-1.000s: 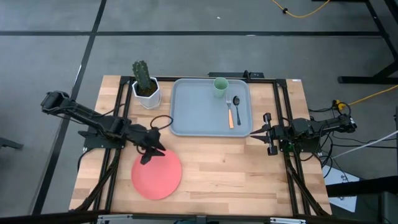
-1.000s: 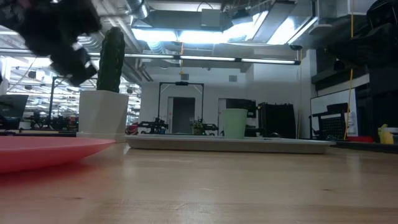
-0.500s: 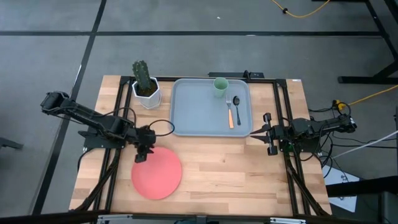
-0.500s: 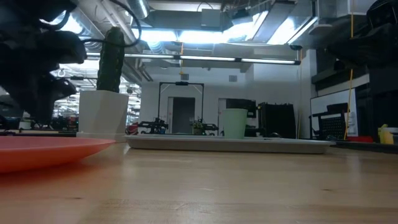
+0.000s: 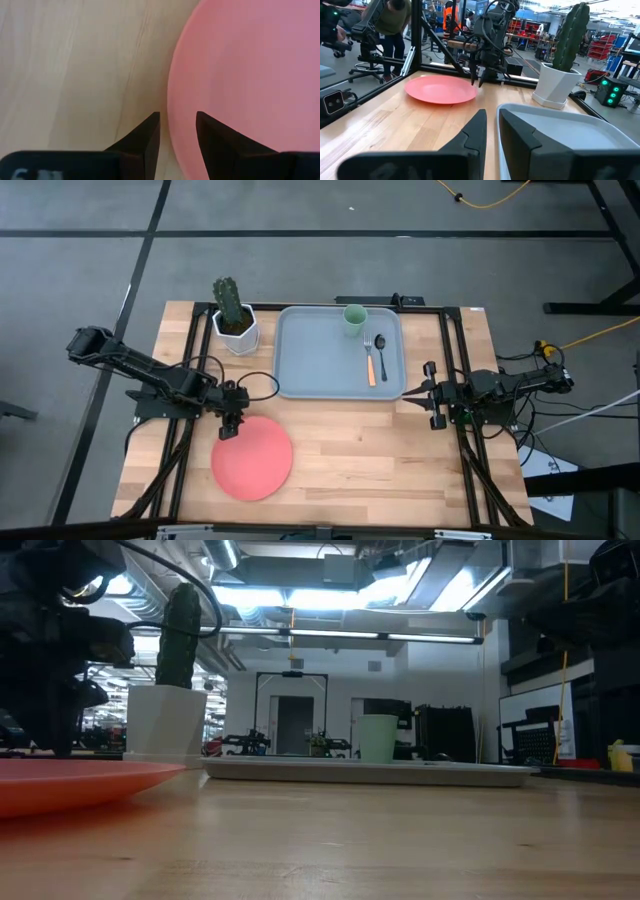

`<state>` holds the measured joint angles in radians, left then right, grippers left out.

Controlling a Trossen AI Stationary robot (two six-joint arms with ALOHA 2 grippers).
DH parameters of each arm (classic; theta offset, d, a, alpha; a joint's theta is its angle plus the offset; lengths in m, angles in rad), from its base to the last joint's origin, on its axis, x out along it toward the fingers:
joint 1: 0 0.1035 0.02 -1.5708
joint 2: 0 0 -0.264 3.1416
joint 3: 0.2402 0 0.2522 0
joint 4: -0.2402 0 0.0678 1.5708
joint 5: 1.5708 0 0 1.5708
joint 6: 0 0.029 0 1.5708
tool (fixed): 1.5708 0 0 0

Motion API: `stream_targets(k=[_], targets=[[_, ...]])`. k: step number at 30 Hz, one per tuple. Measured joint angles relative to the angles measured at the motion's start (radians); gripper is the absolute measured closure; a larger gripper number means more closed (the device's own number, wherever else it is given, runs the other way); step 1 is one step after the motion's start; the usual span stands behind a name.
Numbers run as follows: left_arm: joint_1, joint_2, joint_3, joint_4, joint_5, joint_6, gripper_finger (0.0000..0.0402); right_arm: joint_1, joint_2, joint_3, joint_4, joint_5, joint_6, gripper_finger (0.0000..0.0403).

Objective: Pick and place plate/cup/fork/spoon on tray
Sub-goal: Put the pink plate on the gray serving tray to the left of the orange fork

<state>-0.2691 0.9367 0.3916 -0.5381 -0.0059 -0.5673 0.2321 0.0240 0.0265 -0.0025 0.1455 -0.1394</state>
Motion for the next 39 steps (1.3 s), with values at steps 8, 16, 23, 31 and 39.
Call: stream_targets(k=[8, 16, 23, 31, 39], targets=[[0.000, 0.011, -0.008, 0.004, 0.006, -0.017, 0.0282, 0.000, 0.000, 0.000, 0.000, 0.000, 0.000, 0.0346], [0.000, 0.073, -0.023, 0.037, 0.055, -0.087, 0.0282, 0.000, 0.000, 0.000, 0.000, 0.000, 0.000, 0.0346], [0.000, 0.108, -0.023, 0.087, 0.158, -0.110, 0.0283, 0.000, 0.000, 0.000, 0.000, 0.000, 0.000, 0.0346], [0.001, 0.176, -0.019, 0.087, 0.161, -0.133, 0.0321, 0.000, 0.000, 0.000, 0.000, 0.000, 0.000, 0.0346], [0.004, 0.177, -0.008, 0.154, 0.261, -0.134, 0.0395, 0.000, 0.000, 0.000, 0.000, 0.000, 0.000, 0.0346]])
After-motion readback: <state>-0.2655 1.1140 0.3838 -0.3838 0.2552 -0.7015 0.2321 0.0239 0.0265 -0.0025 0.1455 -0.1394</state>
